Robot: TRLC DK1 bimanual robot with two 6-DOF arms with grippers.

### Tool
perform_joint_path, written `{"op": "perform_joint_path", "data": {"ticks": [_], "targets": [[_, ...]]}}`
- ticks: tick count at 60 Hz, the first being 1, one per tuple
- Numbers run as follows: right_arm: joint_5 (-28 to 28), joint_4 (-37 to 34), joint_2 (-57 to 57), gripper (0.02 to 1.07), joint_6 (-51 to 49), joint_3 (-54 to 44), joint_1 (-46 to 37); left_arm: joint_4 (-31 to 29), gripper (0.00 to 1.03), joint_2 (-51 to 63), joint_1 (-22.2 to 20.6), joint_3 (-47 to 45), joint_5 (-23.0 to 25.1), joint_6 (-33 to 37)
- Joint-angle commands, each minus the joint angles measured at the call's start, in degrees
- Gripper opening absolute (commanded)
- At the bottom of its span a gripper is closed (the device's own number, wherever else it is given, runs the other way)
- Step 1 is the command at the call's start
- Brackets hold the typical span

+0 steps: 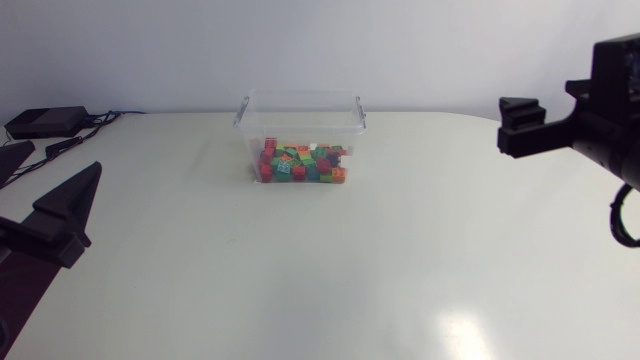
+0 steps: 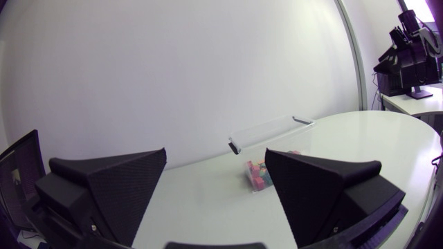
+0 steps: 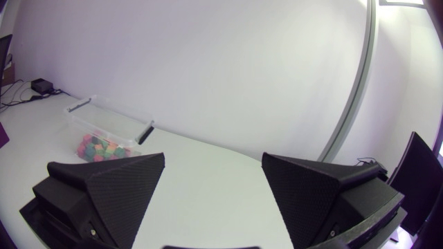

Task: Place the duplo bricks in the container

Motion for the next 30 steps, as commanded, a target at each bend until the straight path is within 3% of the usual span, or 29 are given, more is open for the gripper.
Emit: {"op": "perform_joint_path", "data": {"ticks": [1, 17, 30], "targets": [[0.75, -2.16, -4.54, 1.03, -1.82, -3.16, -1.37, 0.01, 0.99, -2.18, 0.79, -2.12, 0.04, 0.20], [1.28, -7.78, -18.43, 1.03, -3.31, -9.58, -2.77, 0.98, 0.99, -8.07, 2.54, -6.87, 0.04, -1.29], [1.40, -7.96, -29.35, 1.03, -2.93, -16.44, -5.16, 1.56, 0.99, -14.46, 4.77, -11.56, -0.14, -3.30]]}}
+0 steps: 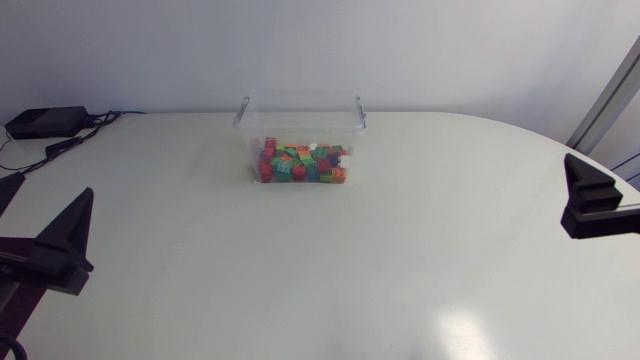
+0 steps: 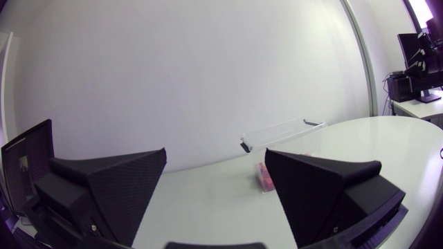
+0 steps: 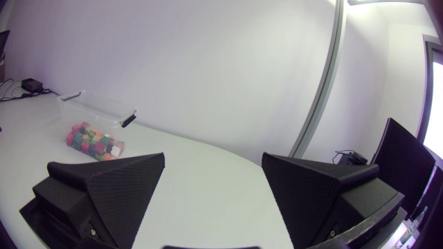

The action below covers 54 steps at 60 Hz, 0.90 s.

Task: Place the duplo bricks in the container

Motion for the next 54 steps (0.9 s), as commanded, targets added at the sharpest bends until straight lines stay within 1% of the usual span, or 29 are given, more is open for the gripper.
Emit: {"op": "perform_joint_path", "data": {"ticks": [1, 36, 54], "targets": [[-0.23, 0.31, -2.84, 1.03, -0.30, -3.43, -1.22, 1.15, 0.99, -0.98, 0.67, -2.40, -0.22, -1.95], [-14.96, 10.62, -13.61, 1.03, 10.59, -22.36, -10.07, 5.64, 0.99, -0.46, -0.55, -11.54, -3.60, -10.27], [-21.32, 15.07, -18.26, 1.03, 15.29, -30.52, -13.89, 7.57, 0.99, -0.23, -1.08, -15.49, -5.06, -13.87]]}}
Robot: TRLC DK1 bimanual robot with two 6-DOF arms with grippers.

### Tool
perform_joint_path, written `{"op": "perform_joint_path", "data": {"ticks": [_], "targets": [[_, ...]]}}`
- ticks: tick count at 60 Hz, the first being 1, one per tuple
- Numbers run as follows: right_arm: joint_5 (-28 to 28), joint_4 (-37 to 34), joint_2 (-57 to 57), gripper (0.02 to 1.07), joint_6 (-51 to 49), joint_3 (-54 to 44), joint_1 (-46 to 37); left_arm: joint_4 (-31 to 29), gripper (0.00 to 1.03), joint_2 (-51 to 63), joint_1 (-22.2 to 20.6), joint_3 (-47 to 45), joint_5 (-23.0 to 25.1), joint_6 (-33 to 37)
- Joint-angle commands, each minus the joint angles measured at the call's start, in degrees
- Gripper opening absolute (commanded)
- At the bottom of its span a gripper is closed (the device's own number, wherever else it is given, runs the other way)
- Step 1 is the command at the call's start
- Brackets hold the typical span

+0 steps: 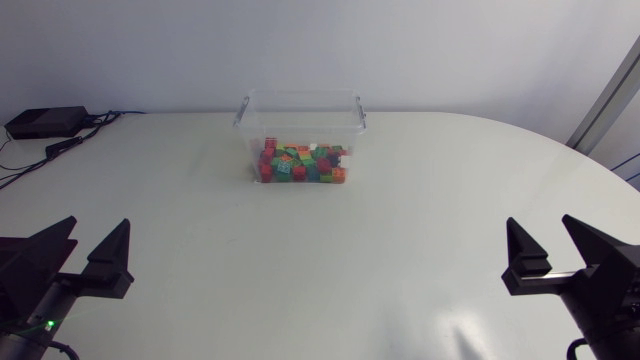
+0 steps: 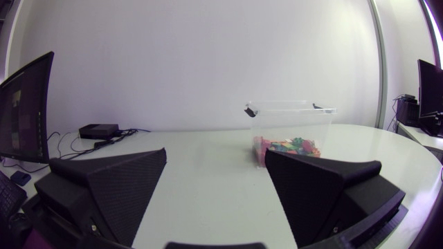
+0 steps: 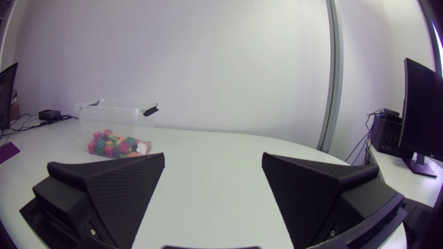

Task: Place the duplo bricks in the container

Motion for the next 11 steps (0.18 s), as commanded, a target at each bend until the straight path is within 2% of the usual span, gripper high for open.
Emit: {"op": "perform_joint_path", "data": {"ticks": [1, 11], "targets": [[-0.82, 1.26, -0.93, 1.03, 2.39, -2.22, -0.80, 1.28, 0.99, 0.21, -0.56, -1.67, -0.67, -2.26], [-0.82, 1.26, -0.93, 1.03, 2.39, -2.22, -0.80, 1.28, 0.99, 0.21, -0.56, -1.67, -0.67, -2.26]]}}
